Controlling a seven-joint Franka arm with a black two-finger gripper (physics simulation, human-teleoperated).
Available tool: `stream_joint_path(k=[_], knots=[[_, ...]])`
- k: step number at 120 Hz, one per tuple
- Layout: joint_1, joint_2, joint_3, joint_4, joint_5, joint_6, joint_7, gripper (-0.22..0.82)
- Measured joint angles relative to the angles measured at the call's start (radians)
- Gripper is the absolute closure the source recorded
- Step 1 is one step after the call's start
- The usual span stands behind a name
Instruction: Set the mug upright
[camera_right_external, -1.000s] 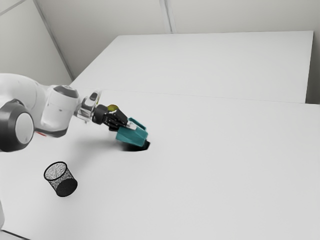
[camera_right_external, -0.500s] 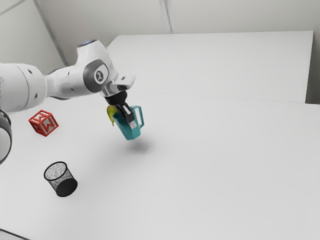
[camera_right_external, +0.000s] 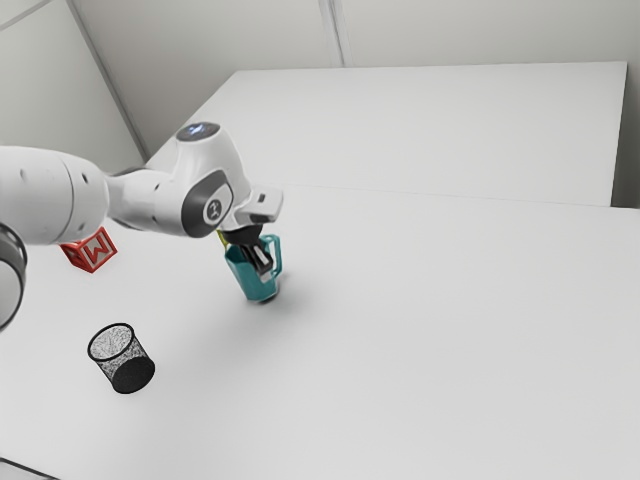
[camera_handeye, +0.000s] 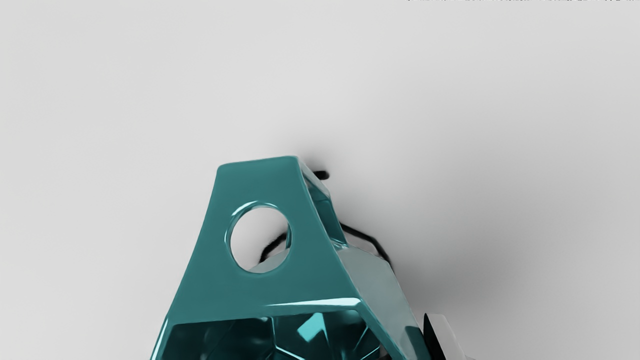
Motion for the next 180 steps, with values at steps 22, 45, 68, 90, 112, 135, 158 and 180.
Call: stream_joint_path(k=[22, 45, 68, 90, 112, 135, 158, 180], knots=[[-0.002, -0.003, 0.000, -0.018, 0.007, 0.047, -0.040, 0.78], [-0.003, -0.003, 0.000, -0.022, 0.000, 0.063, -0.062, 0.63], [-0.002, -0.005, 0.000, -0.021, -0.003, 0.069, -0.075, 0.47], [-0.003, -0.020, 0.000, -0.022, -0.003, 0.071, -0.085, 0.33], [-0.013, -0.066, 0.000, -0.023, -0.004, 0.064, -0.094, 0.23], [-0.030, -0.153, -0.002, -0.010, -0.004, 0.038, -0.102, 0.16], [-0.038, -0.175, -0.003, 0.125, -0.014, -0.115, -0.125, 0.07], [-0.040, -0.160, -0.004, 0.270, -0.020, -0.393, -0.197, 0.03]])
